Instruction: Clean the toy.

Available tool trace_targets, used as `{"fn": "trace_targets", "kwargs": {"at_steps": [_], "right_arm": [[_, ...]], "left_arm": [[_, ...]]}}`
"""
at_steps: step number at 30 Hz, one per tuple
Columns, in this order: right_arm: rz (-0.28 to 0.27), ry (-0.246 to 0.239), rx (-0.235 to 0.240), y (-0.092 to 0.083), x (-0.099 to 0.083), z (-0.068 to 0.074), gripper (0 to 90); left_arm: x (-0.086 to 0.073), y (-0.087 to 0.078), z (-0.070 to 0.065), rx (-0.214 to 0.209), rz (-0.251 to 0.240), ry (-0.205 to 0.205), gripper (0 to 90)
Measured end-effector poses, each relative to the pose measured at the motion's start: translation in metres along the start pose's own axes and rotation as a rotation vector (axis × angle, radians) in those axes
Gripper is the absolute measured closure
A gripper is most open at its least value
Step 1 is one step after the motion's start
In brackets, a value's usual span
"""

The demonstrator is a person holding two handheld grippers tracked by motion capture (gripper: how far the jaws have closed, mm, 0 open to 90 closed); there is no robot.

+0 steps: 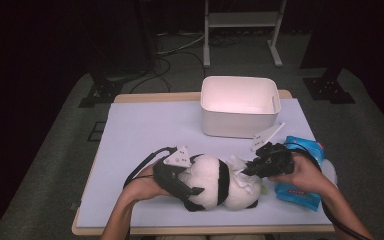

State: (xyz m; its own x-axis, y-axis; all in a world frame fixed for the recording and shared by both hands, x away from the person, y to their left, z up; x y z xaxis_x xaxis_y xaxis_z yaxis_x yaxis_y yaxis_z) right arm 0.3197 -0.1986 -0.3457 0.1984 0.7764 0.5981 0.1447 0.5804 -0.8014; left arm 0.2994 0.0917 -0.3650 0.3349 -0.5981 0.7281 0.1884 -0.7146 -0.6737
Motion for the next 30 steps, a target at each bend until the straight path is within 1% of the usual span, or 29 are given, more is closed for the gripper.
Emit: {"fn": "trace_targets", "kwargs": {"at_steps": [2,3,6,8,10,11,12,14,15,19,24,26,28,30], "right_arm": [[0.004,0.040,-0.004,-0.004,-0.009,-0.002,78.3],[0.005,0.051,-0.007,-0.005,-0.014,-0.004,78.3],[0.014,0.073,-0.015,-0.008,-0.024,-0.008,78.3],[0.020,0.073,-0.020,-0.009,-0.024,-0.009,78.3],[0.027,0.057,-0.021,-0.009,-0.018,-0.009,78.4],[0.034,0.058,-0.018,-0.008,-0.015,-0.008,78.4],[0.042,0.046,-0.018,-0.006,-0.010,-0.007,78.3],[0.036,0.017,-0.009,-0.003,-0.001,-0.006,78.4],[0.030,0.010,0.001,-0.001,0.004,-0.005,78.4],[0.037,-0.028,0.021,0.009,0.023,-0.002,78.4],[0.047,-0.081,0.058,0.023,0.048,0.004,78.4],[0.056,-0.101,0.058,0.028,0.056,0.006,78.4],[0.050,-0.102,0.064,0.030,0.062,0.007,78.4],[0.060,-0.104,0.064,0.031,0.064,0.007,78.5]], "left_arm": [[0.000,0.000,0.000,-0.001,0.000,0.001,14.6],[0.000,0.000,0.000,-0.001,-0.001,0.001,14.6],[0.000,0.000,-0.001,-0.003,-0.005,0.001,14.6],[0.000,0.000,-0.001,-0.004,-0.003,0.003,14.6],[0.000,0.000,0.000,-0.004,-0.001,0.004,14.6],[0.000,0.000,0.000,-0.002,0.002,0.006,14.6],[0.000,0.000,0.000,-0.002,0.003,0.007,14.6],[0.000,0.000,0.000,-0.003,0.002,0.010,14.6],[0.000,0.000,0.000,-0.003,0.003,0.010,14.6],[0.000,0.000,-0.001,0.000,0.002,0.013,15.0],[0.001,0.000,-0.003,0.004,0.005,0.024,15.0],[0.001,0.000,-0.003,0.011,0.010,0.023,14.9],[0.001,0.000,-0.003,0.011,0.008,0.020,14.9],[0.000,0.000,-0.003,0.008,0.004,0.016,14.9]]}}
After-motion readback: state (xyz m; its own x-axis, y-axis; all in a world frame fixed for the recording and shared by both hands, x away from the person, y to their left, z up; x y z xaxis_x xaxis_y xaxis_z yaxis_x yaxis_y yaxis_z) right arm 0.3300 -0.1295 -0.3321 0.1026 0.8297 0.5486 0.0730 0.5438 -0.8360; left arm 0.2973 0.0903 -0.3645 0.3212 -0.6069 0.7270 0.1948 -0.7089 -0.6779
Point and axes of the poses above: each handheld gripper's, and its own axes: y roughly forward along the jaws, x roughly out of its top, z roughly to its left, the point moved 1 cm from there along y, roughly forward along the jaws, and after that the axes turned 10 degrees about -y, right-handed, at the moved point
